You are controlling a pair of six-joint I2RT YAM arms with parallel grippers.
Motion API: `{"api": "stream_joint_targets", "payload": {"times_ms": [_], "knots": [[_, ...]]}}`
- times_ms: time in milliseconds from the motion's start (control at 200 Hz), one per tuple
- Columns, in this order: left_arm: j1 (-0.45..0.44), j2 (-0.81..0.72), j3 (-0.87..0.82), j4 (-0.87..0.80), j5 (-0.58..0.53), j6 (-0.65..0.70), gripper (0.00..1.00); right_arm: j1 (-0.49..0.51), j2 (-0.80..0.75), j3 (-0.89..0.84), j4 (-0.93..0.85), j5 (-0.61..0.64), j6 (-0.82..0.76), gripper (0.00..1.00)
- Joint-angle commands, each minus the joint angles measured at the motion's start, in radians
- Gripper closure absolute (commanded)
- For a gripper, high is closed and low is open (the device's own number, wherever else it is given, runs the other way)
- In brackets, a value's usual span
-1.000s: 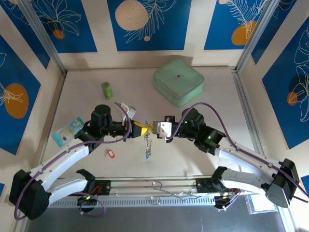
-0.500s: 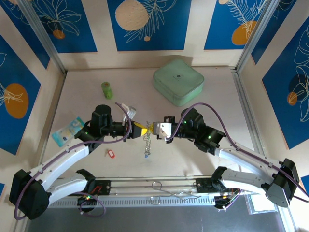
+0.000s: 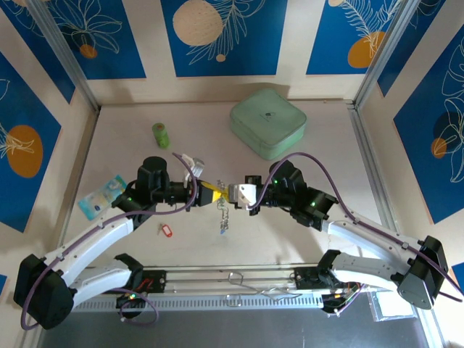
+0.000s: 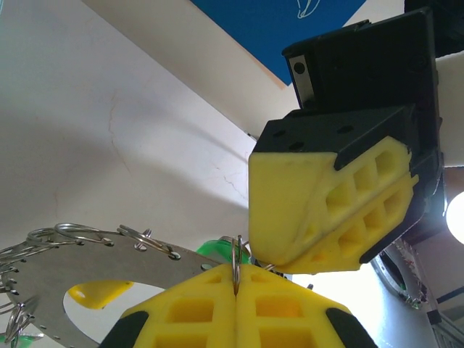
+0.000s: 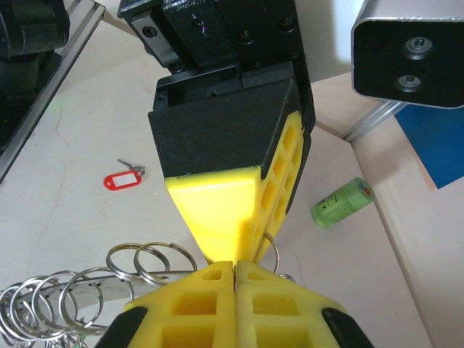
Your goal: Put the keys on the keyring
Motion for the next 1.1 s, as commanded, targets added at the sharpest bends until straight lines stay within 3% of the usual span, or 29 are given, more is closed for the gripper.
{"api": "stream_joint_targets", "payload": {"times_ms": [0,75,135,255,355,510,605,705,890,1095], "knots": [[-0.003,-0.028,0.032,0.043,-0.025,0.032,1.00,0.010,0.006,0.024,-0.027,-0.052,0.026,1.00],[-0.003,-0.048,0.008,0.085,-0.029,0.048,1.00,0.007,0.005,0.021,-0.038,-0.060,0.027,1.00],[-0.004,-0.072,-0.017,0.135,-0.039,0.070,1.00,0.006,0.004,0.020,-0.053,-0.070,0.032,0.81],[-0.012,-0.125,-0.073,0.207,-0.091,0.186,1.00,-0.005,-0.025,0.008,-0.063,-0.097,0.068,0.67],[-0.017,-0.152,-0.110,0.232,-0.133,0.317,1.00,-0.053,-0.074,-0.006,-0.064,-0.137,0.138,0.65],[-0.019,-0.159,-0.178,0.335,-0.080,0.518,1.00,-0.154,-0.131,-0.024,-0.066,-0.251,0.274,0.66],[-0.019,-0.150,-0.195,0.376,-0.045,0.593,1.00,-0.168,-0.140,-0.025,-0.073,-0.252,0.311,0.69],[-0.019,-0.138,-0.178,0.369,-0.084,0.575,1.00,-0.131,-0.140,-0.024,-0.071,-0.205,0.307,0.70],[-0.024,-0.126,-0.137,0.283,-0.204,0.460,1.00,0.013,-0.105,-0.027,-0.007,0.088,0.267,0.69],[-0.026,-0.114,-0.105,0.209,-0.276,0.299,1.00,0.036,-0.041,-0.001,0.034,0.231,0.254,0.68]]}}
